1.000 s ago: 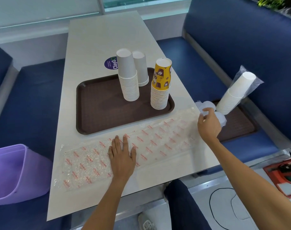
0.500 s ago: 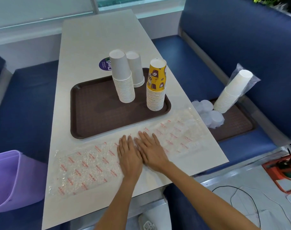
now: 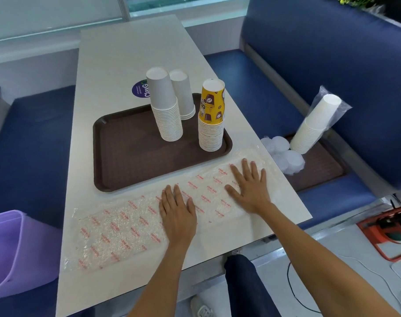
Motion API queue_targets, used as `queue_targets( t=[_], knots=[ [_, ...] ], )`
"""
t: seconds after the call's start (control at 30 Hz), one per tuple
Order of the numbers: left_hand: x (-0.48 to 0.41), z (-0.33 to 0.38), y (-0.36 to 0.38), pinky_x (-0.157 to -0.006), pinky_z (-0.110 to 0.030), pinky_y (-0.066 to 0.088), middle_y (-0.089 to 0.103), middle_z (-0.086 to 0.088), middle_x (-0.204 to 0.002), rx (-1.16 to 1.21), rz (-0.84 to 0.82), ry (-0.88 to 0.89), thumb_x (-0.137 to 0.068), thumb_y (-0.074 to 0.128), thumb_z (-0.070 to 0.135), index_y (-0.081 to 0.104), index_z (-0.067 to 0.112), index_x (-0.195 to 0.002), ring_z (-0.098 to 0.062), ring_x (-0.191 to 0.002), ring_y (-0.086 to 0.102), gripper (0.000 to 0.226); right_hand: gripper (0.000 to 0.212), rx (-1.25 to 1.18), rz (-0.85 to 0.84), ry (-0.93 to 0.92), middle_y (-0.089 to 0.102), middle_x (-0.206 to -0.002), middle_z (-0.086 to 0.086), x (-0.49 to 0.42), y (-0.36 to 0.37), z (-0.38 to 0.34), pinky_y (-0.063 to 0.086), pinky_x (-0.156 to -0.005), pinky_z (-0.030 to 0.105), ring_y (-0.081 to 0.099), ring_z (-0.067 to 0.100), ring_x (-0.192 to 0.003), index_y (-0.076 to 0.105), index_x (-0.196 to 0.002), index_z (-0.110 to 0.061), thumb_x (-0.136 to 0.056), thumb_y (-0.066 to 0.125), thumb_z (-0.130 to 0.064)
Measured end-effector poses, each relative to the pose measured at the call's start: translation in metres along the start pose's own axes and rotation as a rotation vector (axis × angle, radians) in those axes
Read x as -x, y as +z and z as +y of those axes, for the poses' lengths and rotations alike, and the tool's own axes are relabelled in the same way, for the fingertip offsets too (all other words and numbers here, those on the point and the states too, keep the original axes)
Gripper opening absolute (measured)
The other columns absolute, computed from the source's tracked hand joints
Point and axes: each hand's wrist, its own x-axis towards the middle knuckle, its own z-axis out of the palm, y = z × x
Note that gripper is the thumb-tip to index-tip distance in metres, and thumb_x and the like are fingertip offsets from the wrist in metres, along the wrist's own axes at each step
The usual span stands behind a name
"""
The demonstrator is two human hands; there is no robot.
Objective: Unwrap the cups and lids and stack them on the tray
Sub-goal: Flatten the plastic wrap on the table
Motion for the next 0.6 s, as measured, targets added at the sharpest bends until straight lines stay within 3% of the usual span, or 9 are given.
queue_targets(
  t=[0.07, 0.13, 0.2, 0.3, 0.4, 0.5, 0.6],
  knots=[
    [-0.001, 0.0, -0.001, -0.101, -0.054, 0.037, 0.051, -0.023, -0.135, -0.012, -0.057, -0.007, -0.101, 0.01, 0.043, 0.051, 0.0, -0.132, -0.039, -0.124, 0.05, 0.068, 0.106, 0.008, -0.006, 0.007, -0.023, -0.157, 0.004, -0.001, -0.001, -0.002, -0.018, -0.111, 0.051, -0.022, 0.029, -0.144, -0.01, -0.15, -0.034, -0.058, -0.03, -0.083],
    [-0.002, 0.0, -0.002, -0.103, -0.053, 0.037, 0.049, -0.024, -0.137, -0.01, -0.074, 0.004, -0.101, 0.018, 0.042, 0.049, -0.001, -0.134, -0.04, -0.126, 0.048, 0.062, 0.111, 0.018, -0.007, 0.012, -0.022, -0.158, 0.006, -0.001, -0.004, -0.003, -0.017, -0.112, 0.052, -0.021, 0.031, -0.144, -0.007, -0.151, -0.033, -0.055, -0.033, -0.082],
    [-0.003, -0.001, -0.007, -0.113, -0.047, 0.024, 0.032, -0.022, -0.15, -0.019, -0.133, 0.021, -0.101, 0.03, 0.038, 0.033, 0.002, -0.144, -0.037, -0.139, 0.03, 0.056, 0.113, 0.014, 0.019, 0.027, -0.019, -0.159, 0.007, 0.0, -0.01, -0.005, -0.016, -0.112, 0.051, -0.018, 0.03, -0.145, 0.001, -0.152, -0.031, -0.057, -0.034, -0.08],
    [-0.011, -0.002, -0.011, -0.118, -0.041, 0.007, 0.011, -0.015, -0.158, -0.066, -0.163, -0.007, -0.101, 0.032, 0.036, 0.014, 0.008, -0.151, -0.029, -0.146, 0.008, 0.059, 0.085, -0.043, 0.049, 0.026, -0.011, -0.16, 0.005, 0.005, -0.025, -0.017, -0.013, -0.115, 0.048, -0.012, 0.026, -0.147, 0.013, -0.152, -0.031, -0.081, -0.008, -0.073],
    [-0.012, 0.01, -0.026, -0.117, -0.042, 0.008, 0.015, -0.014, -0.156, -0.054, -0.145, -0.021, -0.1, 0.037, 0.032, 0.022, 0.008, -0.148, -0.029, -0.145, 0.009, 0.055, 0.058, -0.057, 0.026, 0.023, 0.0, -0.161, 0.004, 0.008, -0.038, -0.026, -0.01, -0.117, 0.044, -0.003, 0.023, -0.148, 0.022, -0.15, -0.028, -0.099, 0.019, -0.054],
    [-0.015, 0.028, -0.041, -0.116, -0.039, 0.015, 0.021, -0.013, -0.154, 0.071, -0.107, 0.039, -0.1, 0.04, 0.029, 0.028, 0.01, -0.146, -0.027, -0.144, 0.014, 0.051, 0.051, -0.122, 0.023, 0.008, 0.022, -0.158, 0.004, 0.006, -0.052, -0.027, -0.001, -0.119, 0.043, 0.014, 0.022, -0.147, 0.036, -0.145, -0.024, -0.1, 0.029, -0.048],
    [-0.021, 0.055, -0.056, -0.107, -0.034, 0.031, 0.037, -0.011, -0.145, 0.218, -0.103, 0.157, -0.099, 0.043, 0.024, 0.038, 0.011, -0.14, -0.025, -0.134, 0.033, 0.043, 0.046, -0.188, 0.041, 0.009, 0.041, -0.149, 0.004, 0.001, -0.073, -0.024, 0.005, -0.118, 0.042, 0.032, 0.021, -0.139, 0.047, -0.138, -0.02, -0.1, 0.034, -0.044]
  ],
)
